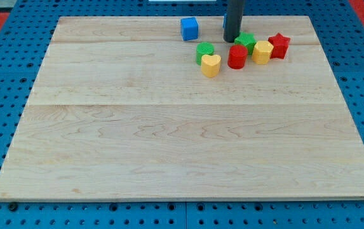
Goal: Place the triangle to the top right of the green circle
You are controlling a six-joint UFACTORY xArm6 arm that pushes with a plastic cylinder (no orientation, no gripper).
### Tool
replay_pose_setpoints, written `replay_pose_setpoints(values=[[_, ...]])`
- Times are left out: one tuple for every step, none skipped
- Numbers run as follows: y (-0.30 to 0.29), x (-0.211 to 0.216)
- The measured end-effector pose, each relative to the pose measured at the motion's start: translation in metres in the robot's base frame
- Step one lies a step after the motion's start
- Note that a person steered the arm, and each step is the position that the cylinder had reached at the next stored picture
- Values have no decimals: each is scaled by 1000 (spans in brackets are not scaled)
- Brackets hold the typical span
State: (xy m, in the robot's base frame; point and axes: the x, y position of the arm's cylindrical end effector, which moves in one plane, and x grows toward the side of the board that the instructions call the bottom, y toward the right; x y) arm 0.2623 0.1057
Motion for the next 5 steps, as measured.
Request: replay_pose_setpoints(values=[[46, -18], [70, -51], [11, -68], [-62, -55], [-62, -52]])
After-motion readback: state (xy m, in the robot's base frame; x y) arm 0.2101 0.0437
